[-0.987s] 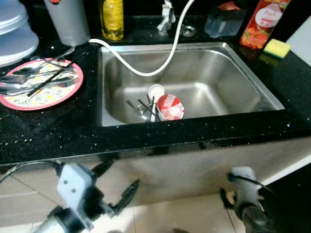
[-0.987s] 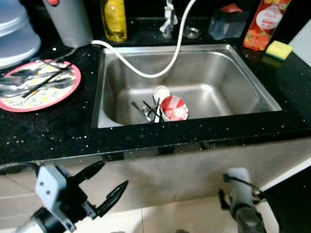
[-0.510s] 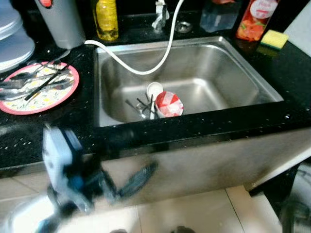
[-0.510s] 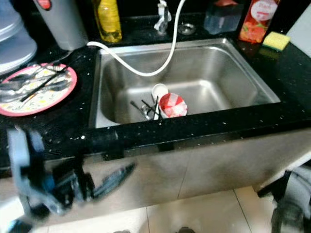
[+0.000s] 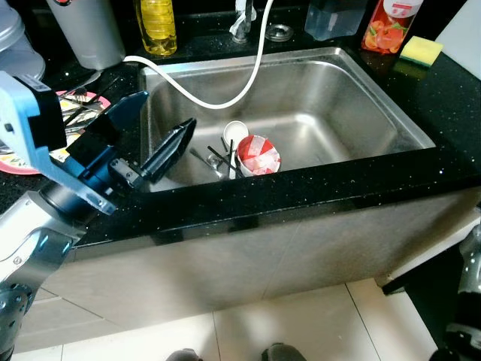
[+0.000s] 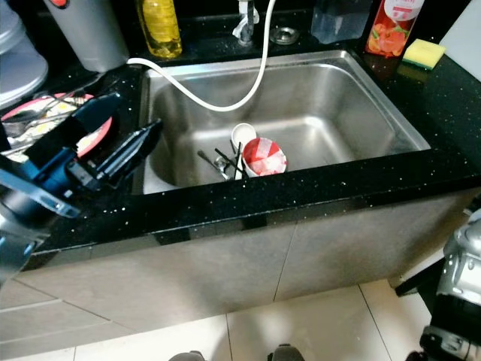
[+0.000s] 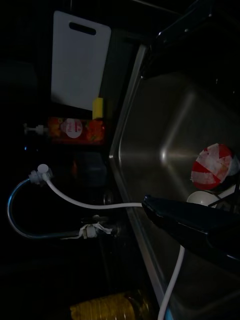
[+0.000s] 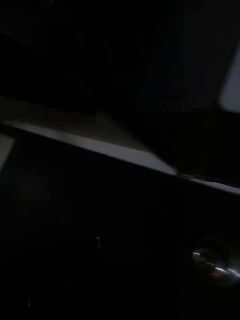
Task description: Kitchen organization
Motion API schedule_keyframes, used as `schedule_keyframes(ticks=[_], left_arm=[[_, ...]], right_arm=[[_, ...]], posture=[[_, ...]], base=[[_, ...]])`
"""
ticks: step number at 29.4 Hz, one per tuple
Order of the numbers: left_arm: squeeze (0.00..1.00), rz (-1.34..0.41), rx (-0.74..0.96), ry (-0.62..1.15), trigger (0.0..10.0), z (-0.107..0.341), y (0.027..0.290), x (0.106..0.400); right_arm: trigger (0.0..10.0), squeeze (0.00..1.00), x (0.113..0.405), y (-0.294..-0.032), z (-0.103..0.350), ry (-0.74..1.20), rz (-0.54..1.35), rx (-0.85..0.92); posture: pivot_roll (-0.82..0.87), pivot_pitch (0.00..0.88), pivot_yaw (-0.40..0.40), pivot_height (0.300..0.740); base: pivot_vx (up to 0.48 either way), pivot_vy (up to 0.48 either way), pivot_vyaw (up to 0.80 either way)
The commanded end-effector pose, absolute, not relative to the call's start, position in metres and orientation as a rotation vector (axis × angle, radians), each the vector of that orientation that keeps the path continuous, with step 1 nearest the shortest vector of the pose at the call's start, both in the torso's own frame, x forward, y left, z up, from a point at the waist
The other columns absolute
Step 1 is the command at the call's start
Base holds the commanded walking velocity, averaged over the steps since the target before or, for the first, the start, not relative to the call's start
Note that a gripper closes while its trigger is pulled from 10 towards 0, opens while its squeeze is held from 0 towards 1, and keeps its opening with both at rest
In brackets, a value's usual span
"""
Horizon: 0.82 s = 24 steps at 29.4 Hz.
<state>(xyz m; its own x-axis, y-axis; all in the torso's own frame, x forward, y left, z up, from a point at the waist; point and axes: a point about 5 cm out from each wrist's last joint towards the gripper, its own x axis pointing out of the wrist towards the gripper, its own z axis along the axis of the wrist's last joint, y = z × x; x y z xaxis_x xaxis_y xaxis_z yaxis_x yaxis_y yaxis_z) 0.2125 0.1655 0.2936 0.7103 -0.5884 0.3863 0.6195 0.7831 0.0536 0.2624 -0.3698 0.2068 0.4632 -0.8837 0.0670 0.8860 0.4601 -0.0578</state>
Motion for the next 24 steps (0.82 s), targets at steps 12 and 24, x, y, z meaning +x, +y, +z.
schedule_keyframes(ticks=[12, 24], left_arm=[[0.00, -0.141, 0.049, -0.269, 10.0, 0.290, 0.216, 0.263], [0.00, 0.042, 0.098, -0.056, 10.0, 0.278, 0.251, 0.285]], right_arm=[[10.0, 0.00, 0.336, -0.260, 0.286, -0.294, -0.281, -0.132], [10.0, 0.00, 0.360, -0.150, 0.293, -0.252, 0.309, -0.035]], posture=[[0.10, 0.108, 0.002, 0.740], [0.13, 0.162, -0.014, 0.740]], base=[[0.000, 0.000, 0.00], [0.000, 0.000, 0.00]])
